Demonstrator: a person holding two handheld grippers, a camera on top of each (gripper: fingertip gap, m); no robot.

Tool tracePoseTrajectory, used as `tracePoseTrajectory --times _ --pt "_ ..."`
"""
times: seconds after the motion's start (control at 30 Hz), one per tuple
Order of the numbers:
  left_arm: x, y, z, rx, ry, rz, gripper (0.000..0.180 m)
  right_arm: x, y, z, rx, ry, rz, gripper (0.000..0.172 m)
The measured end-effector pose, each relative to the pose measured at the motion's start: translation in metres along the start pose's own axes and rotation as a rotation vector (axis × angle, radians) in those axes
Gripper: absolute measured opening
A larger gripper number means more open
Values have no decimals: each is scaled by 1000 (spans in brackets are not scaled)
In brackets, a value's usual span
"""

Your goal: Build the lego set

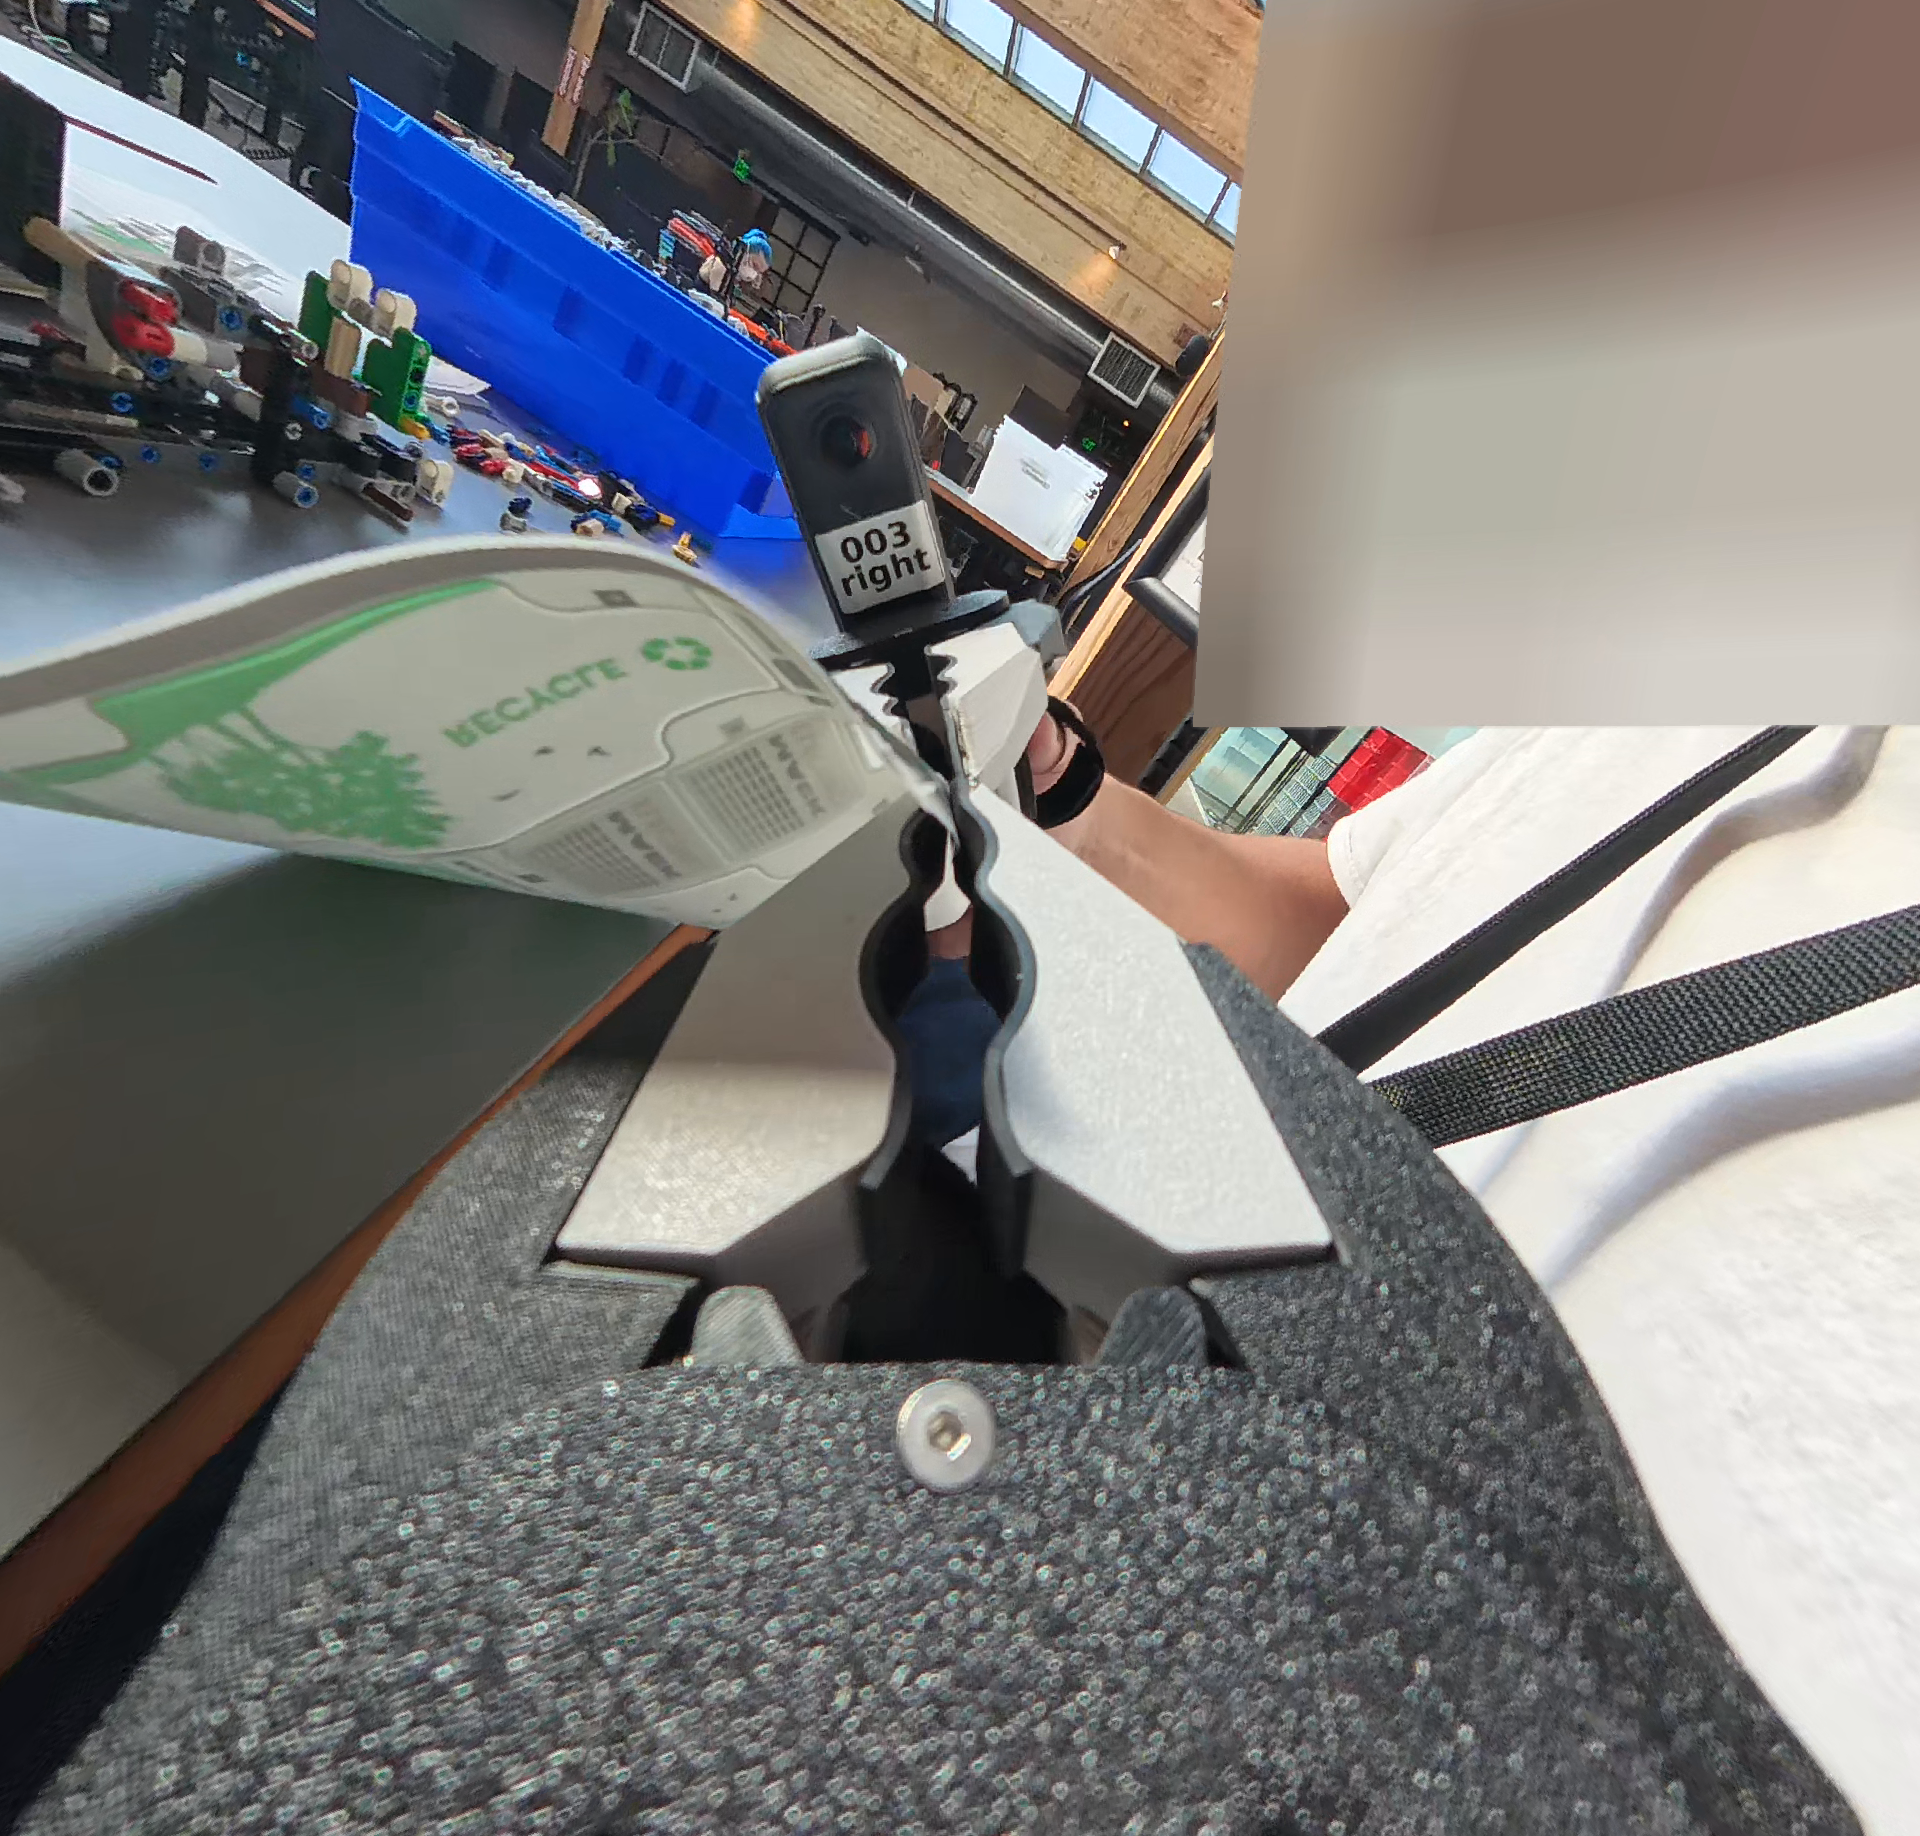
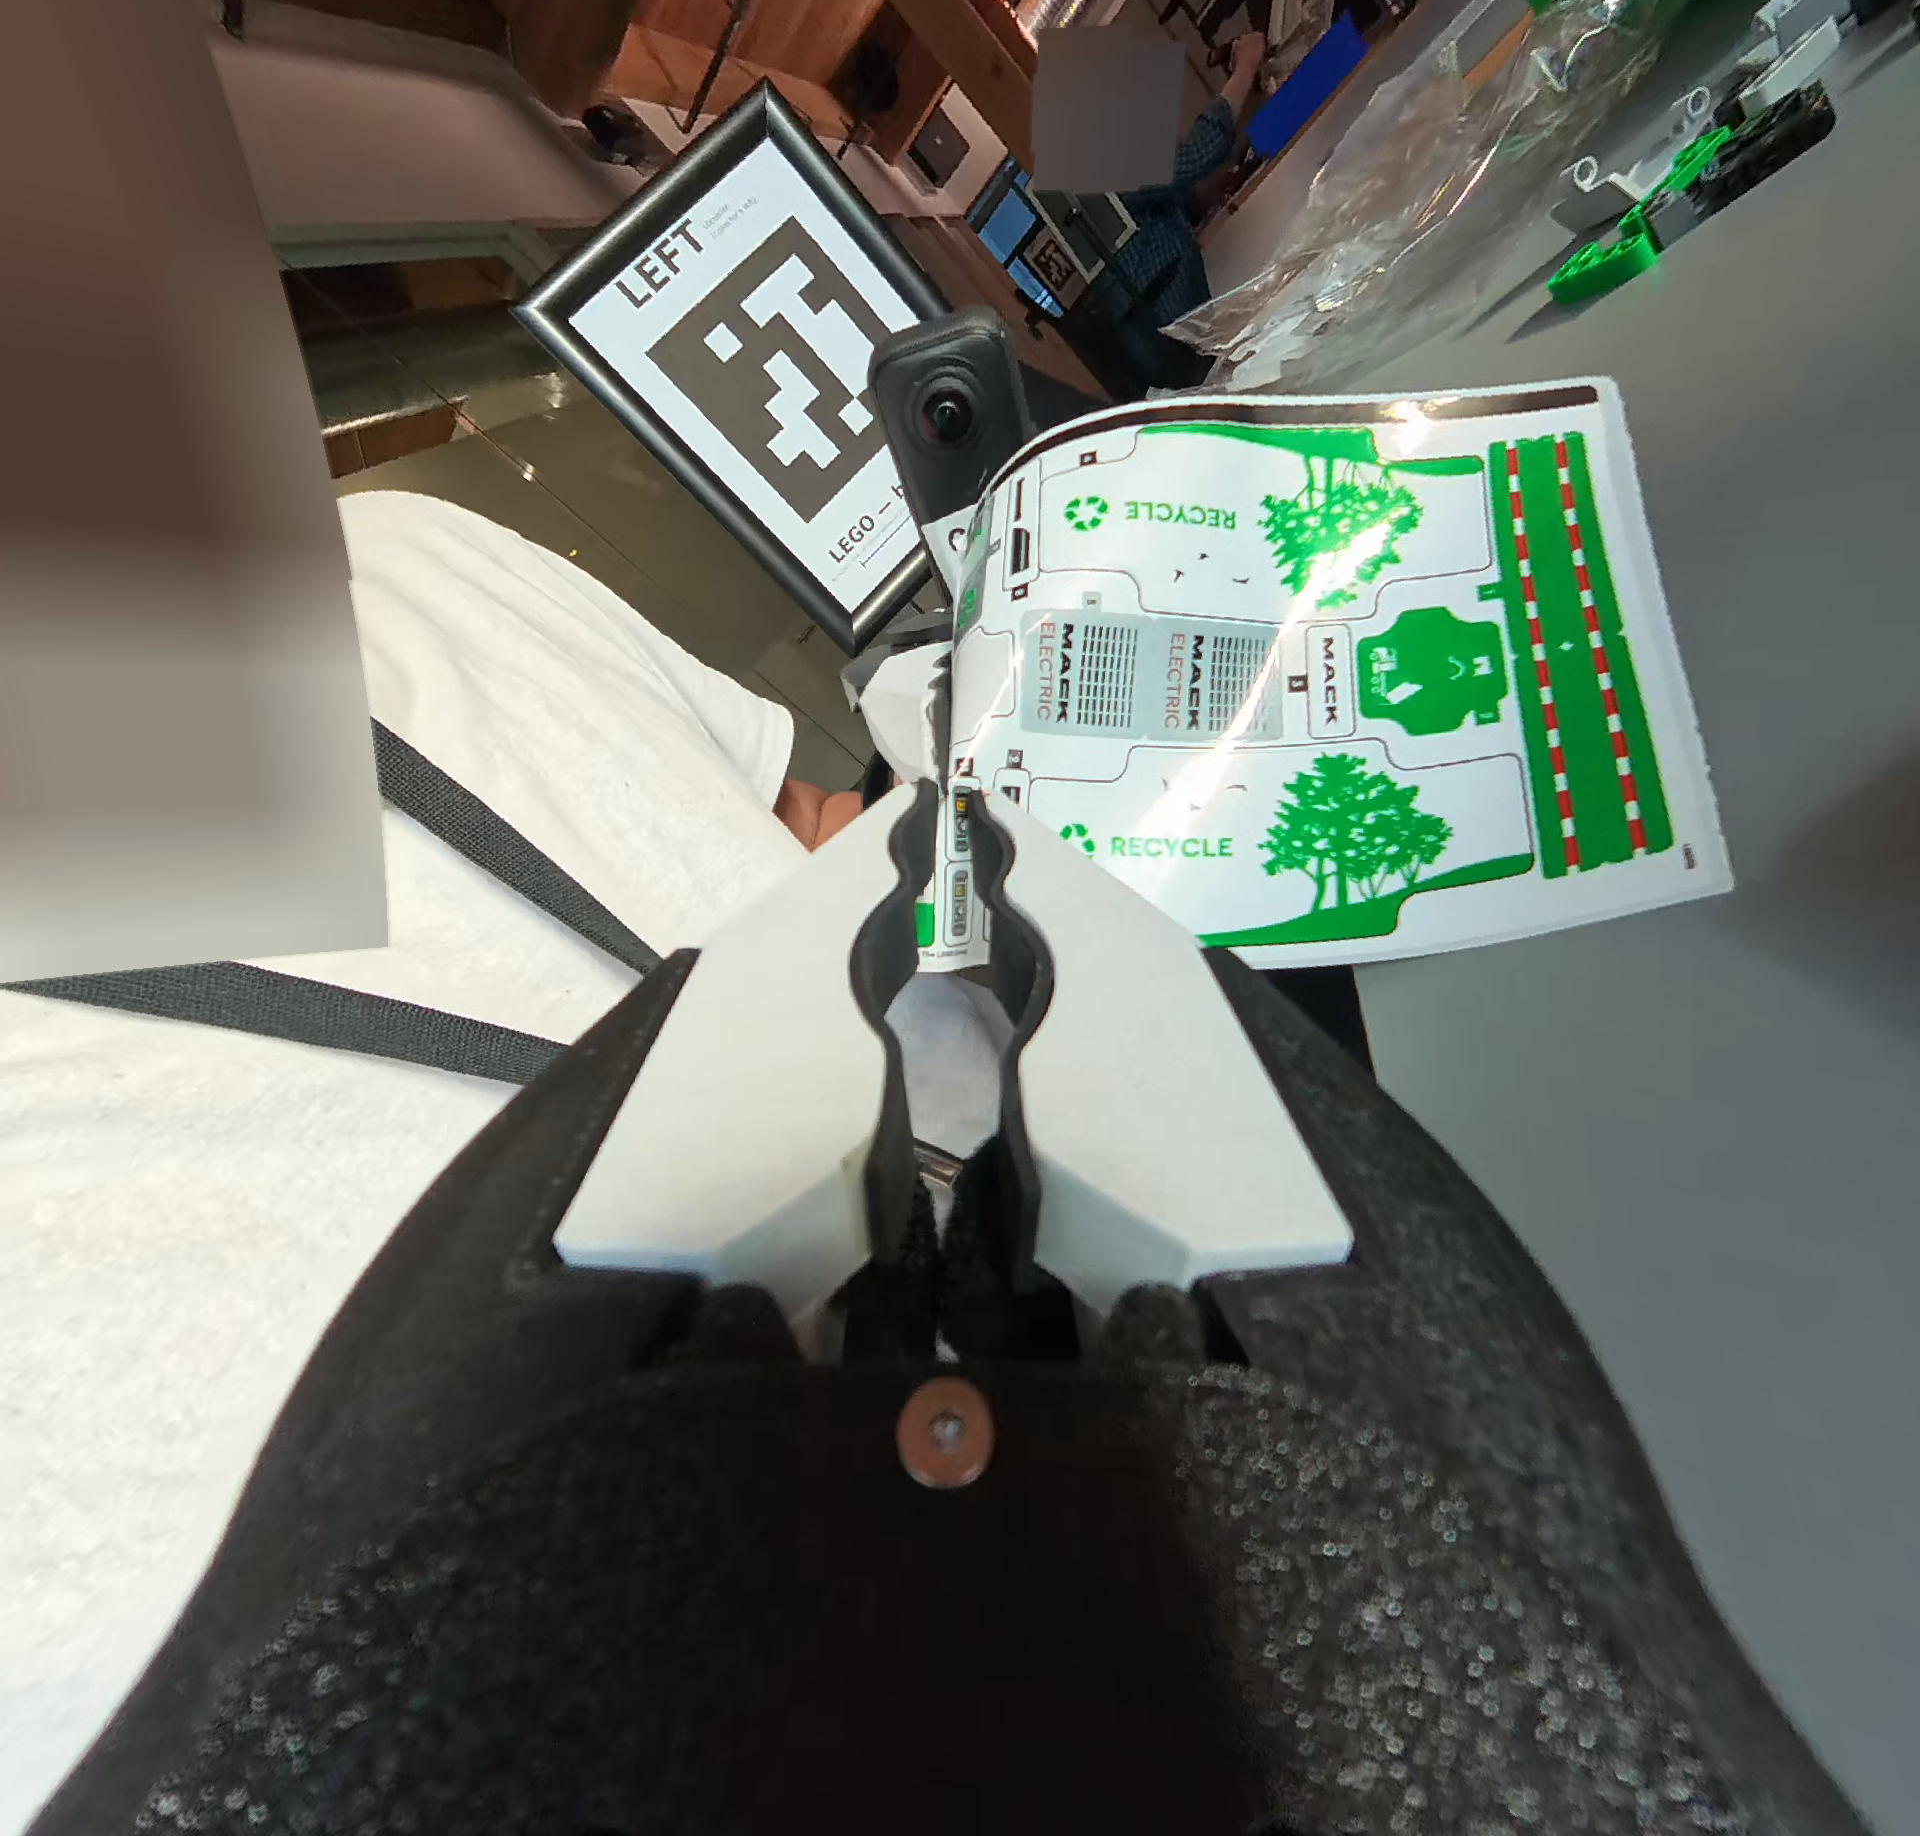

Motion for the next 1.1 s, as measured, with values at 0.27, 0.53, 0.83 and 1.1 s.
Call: tracePoseTrajectory --times 0.27,0.53,0.83,1.1 --pt "-4 0 0 18 -42 59 0 3 0 -1 26 17 28 0" --pt "-4 -2 -1 19 -31 37 0 2 -1 -2 -15 5 -31 7" --pt "-4 -1 -1 19 -33 41 0 1 5 0 -147 -13 -136 8" --pt "-5 -1 0 19 -45 49 0 -1 3 0 -122 -21 -113 0"
Point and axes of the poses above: each gripper's, where its closed fingertips meet, z out along the fingers, x out of its top, y = z × x across the jaws, the point moved 2 cm from there along -z, back along the fingers, and after that the axes turned 15 degrees about z, right-handed, at the moved point
